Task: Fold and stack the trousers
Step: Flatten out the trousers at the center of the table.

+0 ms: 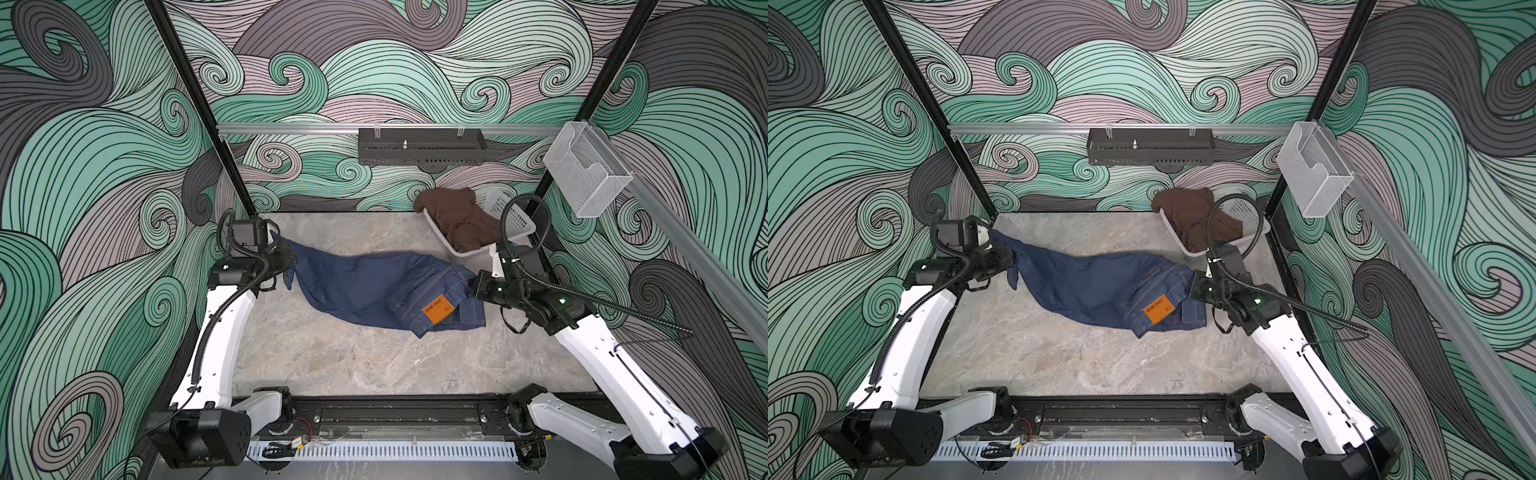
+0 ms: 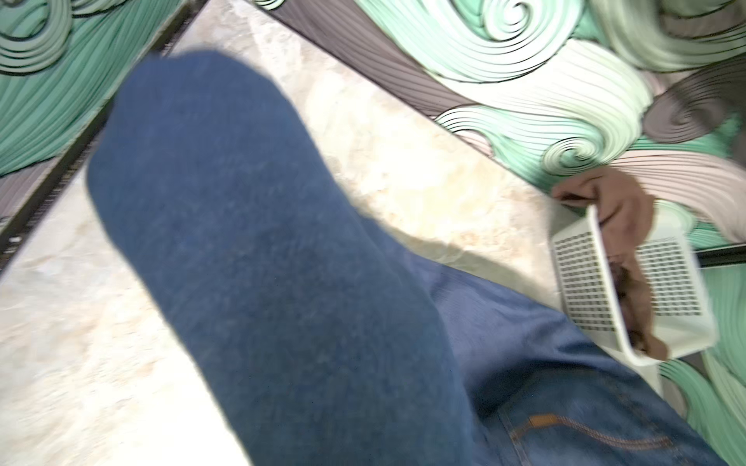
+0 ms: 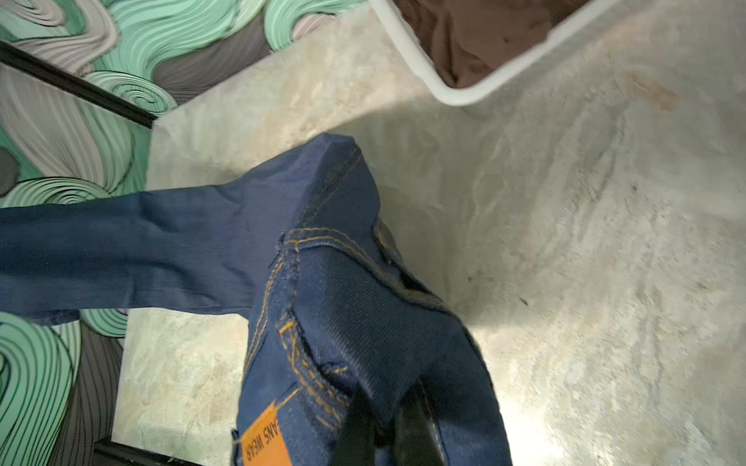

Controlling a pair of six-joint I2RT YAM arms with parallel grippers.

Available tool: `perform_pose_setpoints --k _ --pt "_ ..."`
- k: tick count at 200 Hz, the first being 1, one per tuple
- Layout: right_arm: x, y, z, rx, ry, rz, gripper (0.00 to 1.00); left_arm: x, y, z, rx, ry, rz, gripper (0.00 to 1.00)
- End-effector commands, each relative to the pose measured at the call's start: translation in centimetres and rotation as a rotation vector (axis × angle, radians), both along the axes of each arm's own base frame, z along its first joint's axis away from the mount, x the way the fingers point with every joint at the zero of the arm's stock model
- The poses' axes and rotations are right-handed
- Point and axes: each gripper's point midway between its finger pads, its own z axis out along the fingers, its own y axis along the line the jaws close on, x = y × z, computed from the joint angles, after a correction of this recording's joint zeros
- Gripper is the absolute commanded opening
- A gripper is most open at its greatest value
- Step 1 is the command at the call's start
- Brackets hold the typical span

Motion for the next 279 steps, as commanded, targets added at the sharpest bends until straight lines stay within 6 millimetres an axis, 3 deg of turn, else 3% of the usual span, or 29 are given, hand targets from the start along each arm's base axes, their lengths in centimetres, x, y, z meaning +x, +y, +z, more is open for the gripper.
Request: perform_pose_setpoints --k 1,37,68,73,81,89,97,111,130,149,164,215,279 --pt "-0.5 -2.1 -3.5 -0.024 0.115 -0.045 0.01 -1.9 1.0 -3.1 0.052 0.175 -0.024 0.00" --pt "-1.0 -6.8 -7.7 -0.063 0.224 -0.200 0.01 -2.4 2.1 -5.4 0.070 0.245 0.006 0.00" --pt "-1.7 -10.2 -9.0 -0.063 0.253 -0.327 0.03 -2.6 3.4 -5.7 0.080 0.252 0.042 0.00" --pt "-1.8 -10.5 -9.2 -0.061 0.260 -0.338 0.08 -2.7 3.5 -5.8 0.079 0.257 0.046 0.00" --pt "-1.9 -10.7 -9.4 -0.054 0.267 -0.347 0.26 -2.7 3.6 -6.0 0.077 0.266 0.055 0.04" --pt "-2.0 -10.7 -9.6 -0.046 0.273 -0.346 0.48 -2.8 3.7 -6.2 0.076 0.276 0.059 0.15" --pt "-2.2 -10.5 -9.5 -0.037 0.276 -0.344 0.67 -3.1 3.9 -6.6 0.078 0.289 0.070 0.32" --pt "-2.6 -10.1 -9.2 -0.004 0.277 -0.351 0.80 -3.6 4.5 -6.9 0.086 0.306 0.097 0.58" --pt "-3.5 -9.9 -7.8 0.033 0.247 -0.376 0.90 -4.4 5.1 -6.5 0.096 0.300 0.131 0.70" --pt "-4.5 -9.2 -6.8 0.093 0.216 -0.400 0.91 -5.0 5.4 -5.6 0.099 0.268 0.151 0.74" --pt "-5.5 -8.4 -7.1 0.134 0.226 -0.413 0.92 -5.3 4.8 -5.1 0.077 0.240 0.143 0.74" --pt "-8.7 -4.7 -11.9 0.284 0.347 -0.466 0.86 -5.6 1.7 -5.7 -0.084 0.195 0.060 0.74" --pt "-9.3 -2.3 -16.5 0.323 0.425 -0.522 0.79 -5.9 1.5 -6.0 -0.098 0.187 0.069 0.74"
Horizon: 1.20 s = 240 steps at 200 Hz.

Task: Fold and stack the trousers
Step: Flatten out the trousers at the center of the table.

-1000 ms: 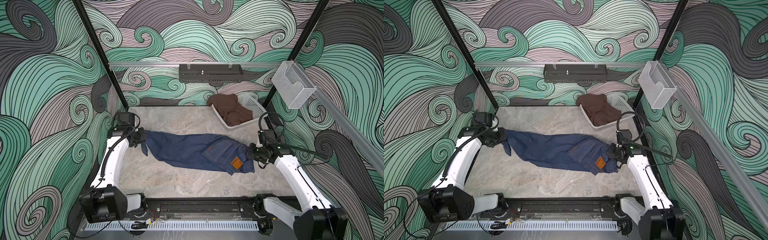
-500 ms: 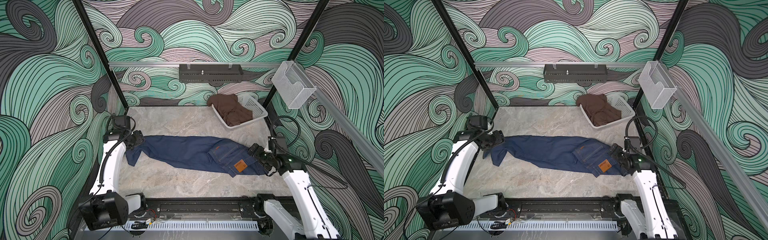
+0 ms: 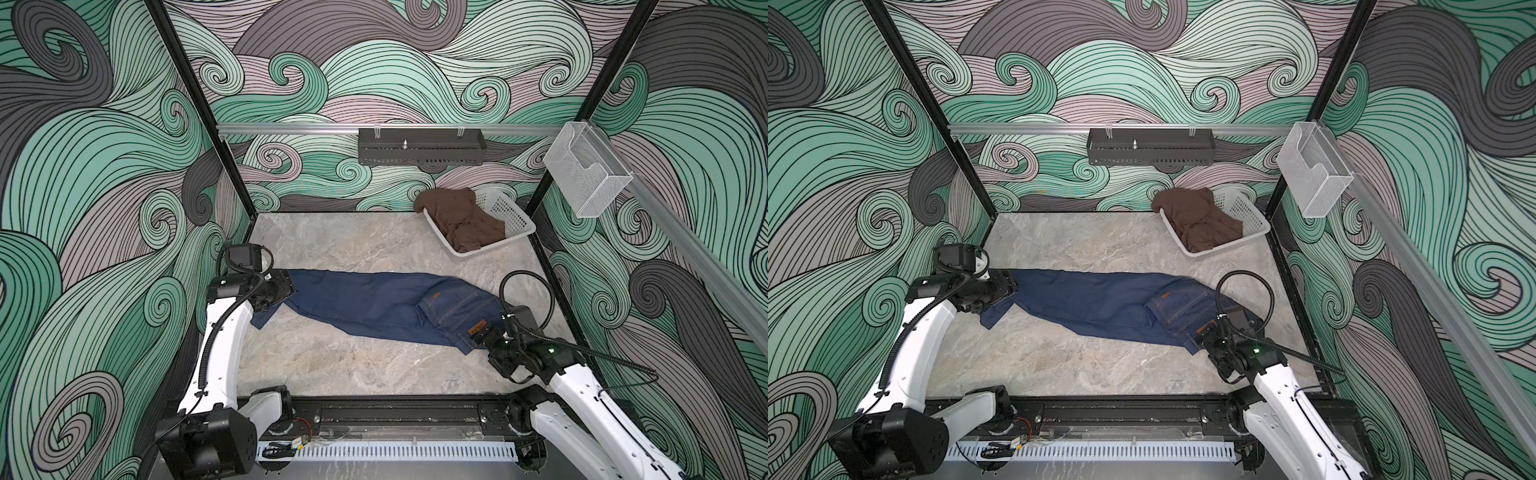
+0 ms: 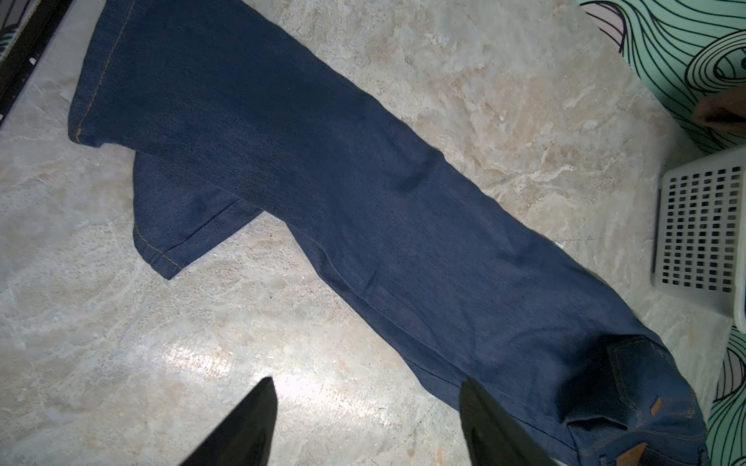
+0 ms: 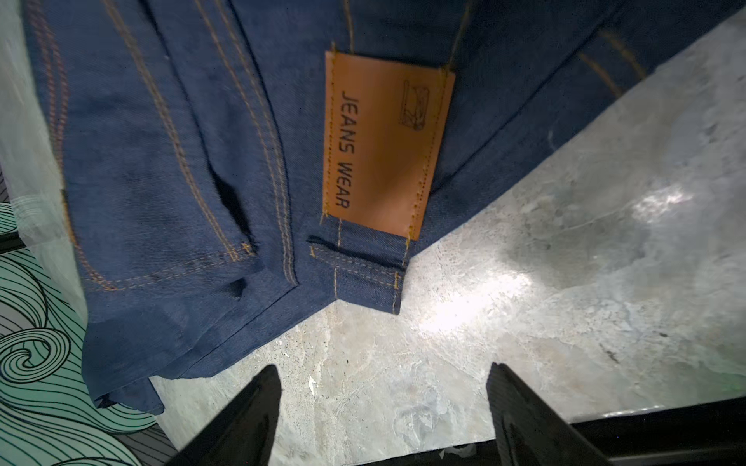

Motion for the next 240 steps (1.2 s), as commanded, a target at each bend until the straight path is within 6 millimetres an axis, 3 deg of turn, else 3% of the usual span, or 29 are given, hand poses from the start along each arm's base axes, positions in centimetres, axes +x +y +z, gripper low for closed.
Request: perform_pose_setpoints --k 1,93,120,145,175,211,240 --pt "1.2 0.8 -0.3 0.029 -0.013 -0.076 0.79 0.0 -0.1 1.2 -0.018 -0.044 0.015 0.74" --pt "2.7 2.2 -4.2 -0.008 0.021 -0.100 0.58 -0.4 0.7 1.9 0.018 -0.061 0.050 0.74" --pt "2.9 2.3 -4.9 -0.010 0.026 -0.115 0.46 -0.6 1.0 2.1 0.028 -0.063 0.057 0.74" --pt "3.0 2.6 -4.9 0.010 0.021 -0.121 0.27 -0.6 1.2 2.0 0.035 -0.062 0.063 0.74" --pt "3.4 2.9 -2.5 0.051 -0.033 -0.129 0.00 -0.5 1.4 1.8 0.039 -0.055 0.066 0.74" --pt "3.9 1.7 3.3 0.058 -0.167 -0.147 0.00 -0.4 1.5 0.7 0.021 -0.022 0.067 0.76" --pt "4.4 0.8 6.3 0.094 -0.216 -0.173 0.00 -0.1 1.6 -0.3 -0.004 0.007 0.076 0.78"
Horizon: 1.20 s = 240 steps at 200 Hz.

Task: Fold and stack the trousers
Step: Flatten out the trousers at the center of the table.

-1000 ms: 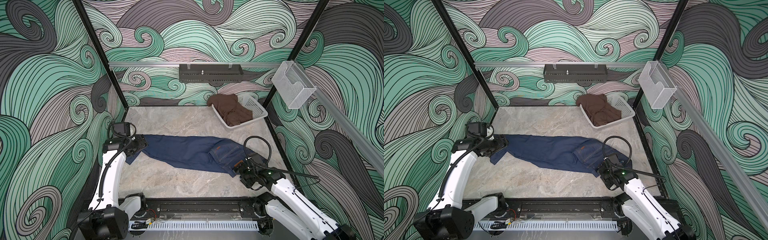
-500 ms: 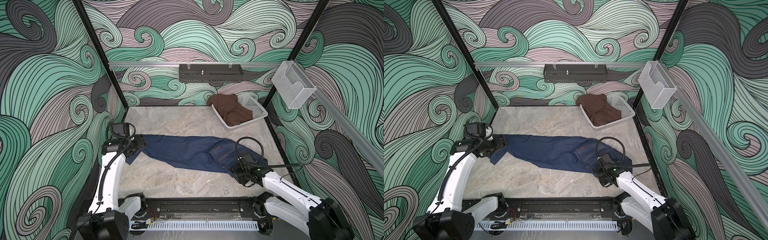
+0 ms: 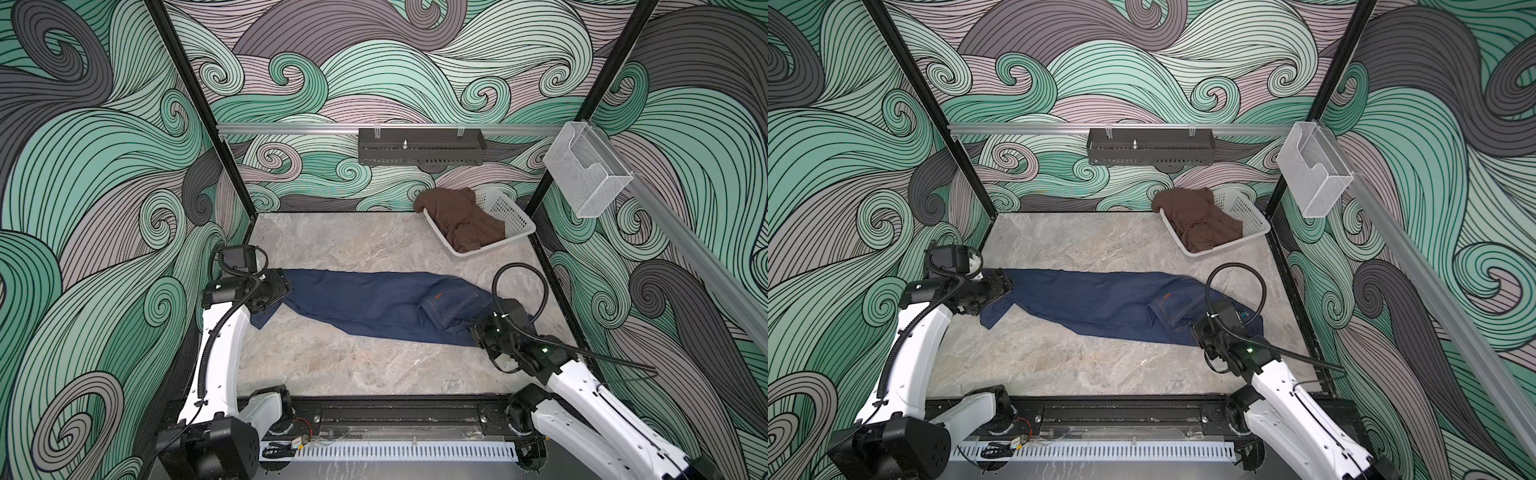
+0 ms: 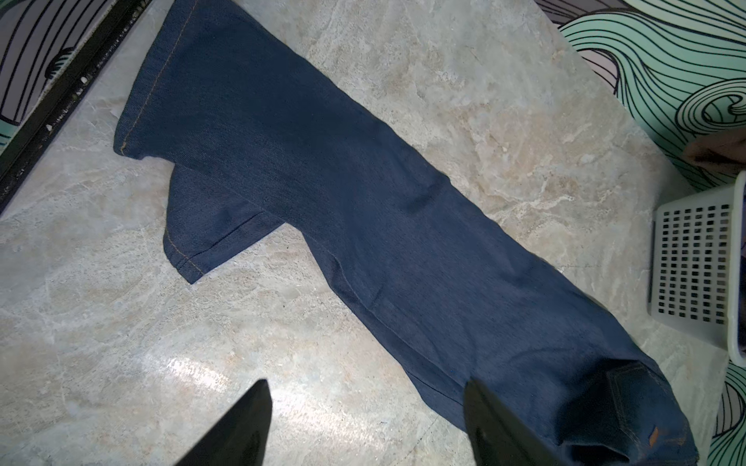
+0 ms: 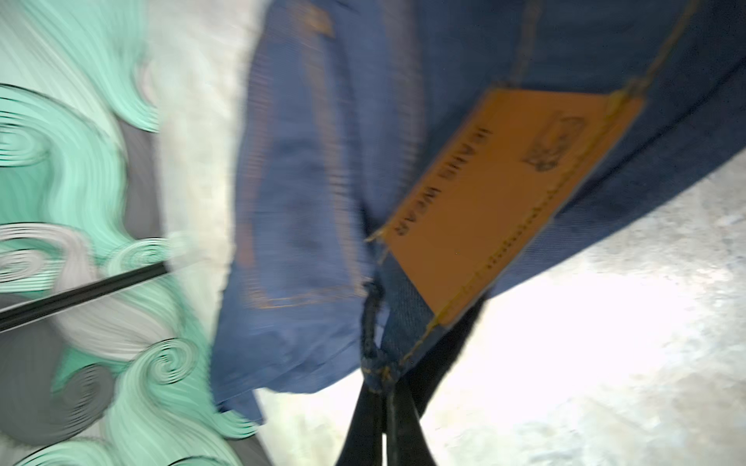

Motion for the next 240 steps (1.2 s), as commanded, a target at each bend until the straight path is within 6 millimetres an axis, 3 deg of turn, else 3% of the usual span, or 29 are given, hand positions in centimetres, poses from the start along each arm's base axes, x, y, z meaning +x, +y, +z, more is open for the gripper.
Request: perform_pose_setpoints --k 1,41,82,110,132,173,240 --pt "-0.4 -1.6 1.1 -0.032 0.011 -0.034 0.00 0.0 0.1 -0.9 -0.023 0.029 0.007 0.78" --pt "1.6 -3.4 4.5 0.023 -0.055 -0.100 0.00 0.7 0.2 -2.4 -0.056 0.053 0.021 0.77" --pt "3.6 -5.2 7.3 0.047 -0.115 -0.154 0.00 2.0 -0.5 -3.9 -0.135 0.084 0.020 0.61" --pt "4.7 -6.1 7.9 0.080 -0.136 -0.194 0.00 2.8 -1.6 -5.6 -0.229 0.150 0.000 0.55" --pt "5.5 -7.0 8.3 0.084 -0.152 -0.225 0.00 3.1 -1.9 -7.6 -0.264 0.190 0.012 0.65" --pt "7.0 -7.9 8.7 0.100 -0.173 -0.257 0.00 3.5 -1.6 -8.9 -0.275 0.193 0.051 0.68" --pt "8.0 -8.8 8.3 0.097 -0.171 -0.280 0.00 5.4 -0.7 -11.7 -0.289 0.224 0.138 0.57"
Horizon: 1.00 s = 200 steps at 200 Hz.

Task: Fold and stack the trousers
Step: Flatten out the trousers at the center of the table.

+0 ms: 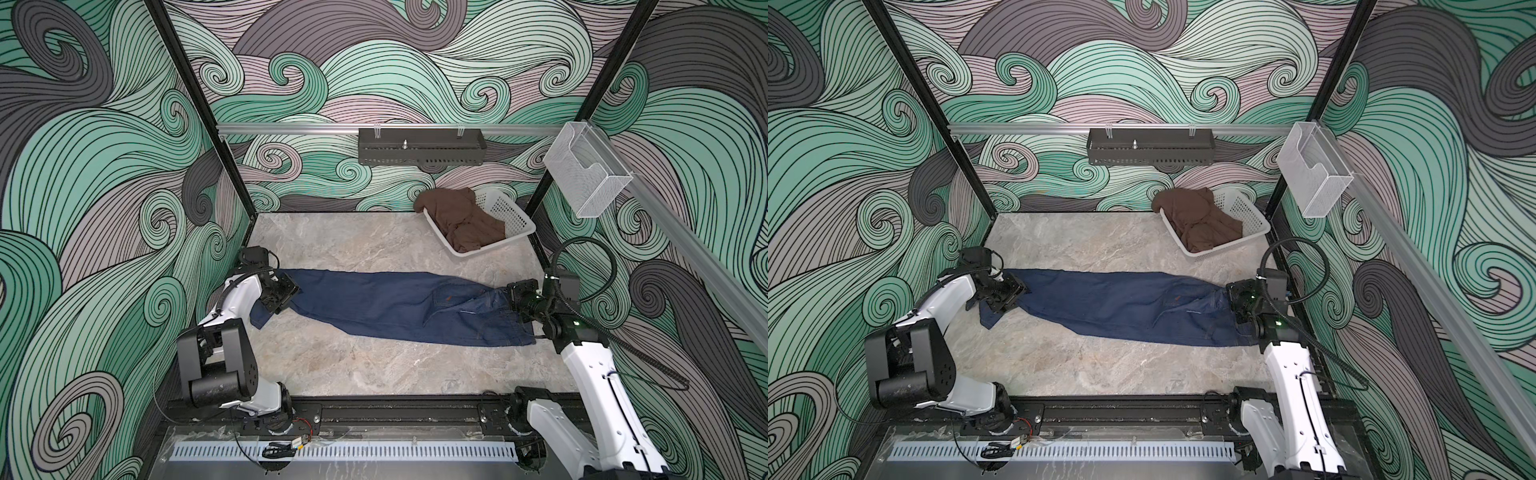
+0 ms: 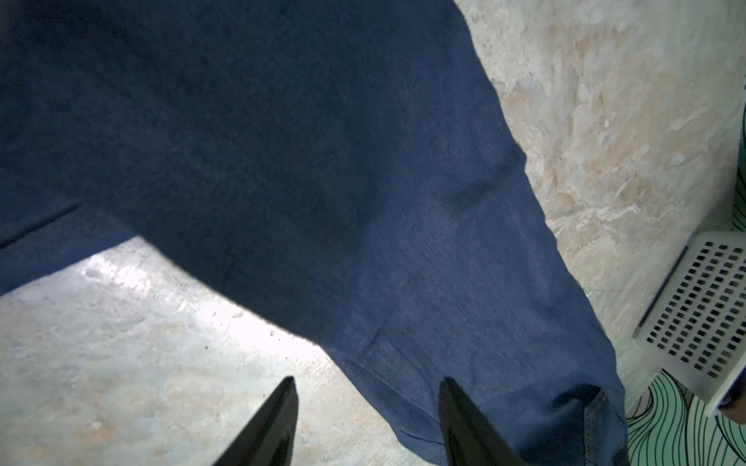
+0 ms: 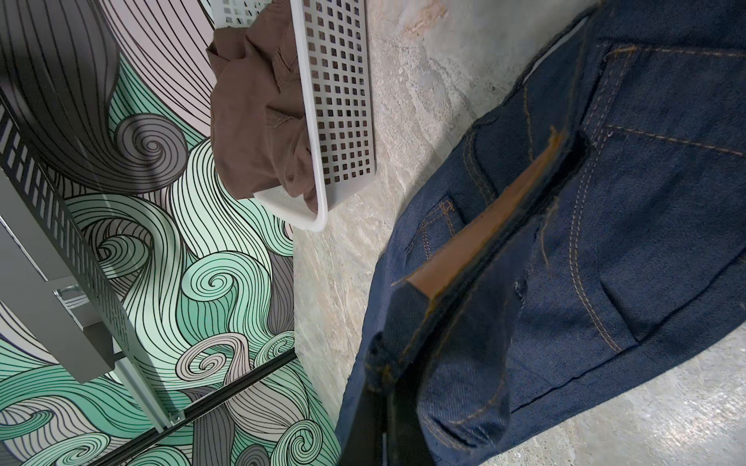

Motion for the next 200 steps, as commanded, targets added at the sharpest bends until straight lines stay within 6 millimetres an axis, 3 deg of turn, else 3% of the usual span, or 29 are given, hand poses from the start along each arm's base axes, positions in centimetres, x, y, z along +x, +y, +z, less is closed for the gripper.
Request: perform_pose_setpoints --k 1,20,36,50,77,102,122,137,168,200 --pt "1.0 -0.1 1.3 -0.008 -0.049 0.009 0.00 1.1 0.7 -0.5 0.000 -0.005 0.050 0.57" --pt "1.2 -0.1 0.9 -0.011 -0.039 0.013 0.00 1.3 1.1 -1.0 0.017 0.007 0.062 0.56" --pt "1.3 -0.2 0.5 -0.009 -0.031 0.010 0.00 1.6 1.6 -0.8 0.037 0.001 0.076 0.48" --pt "1.3 -0.4 0.2 -0.010 -0.026 0.005 0.00 2.2 1.9 -0.2 0.048 -0.019 0.083 0.35" --pt "1.3 -0.8 0.3 -0.010 -0.029 -0.007 0.00 3.4 2.7 1.1 0.050 -0.039 0.103 0.00" --pt "1.2 -1.1 1.0 0.013 -0.050 -0.020 0.00 3.9 4.1 4.0 0.042 -0.115 0.151 0.00" --pt "0.8 -1.5 2.0 0.035 -0.073 -0.038 0.00 3.0 5.7 7.4 0.036 -0.181 0.191 0.00" --pt "0.3 -1.8 2.9 0.041 -0.090 -0.049 0.00 1.3 7.1 11.1 0.061 -0.256 0.233 0.00" --pt "-1.5 -2.1 4.8 0.048 -0.126 -0.081 0.00 -2.7 9.6 15.9 0.131 -0.384 0.321 0.00" --pt "-4.7 -2.2 6.9 0.041 -0.162 -0.122 0.00 -6.2 8.9 18.2 0.180 -0.399 0.356 0.00"
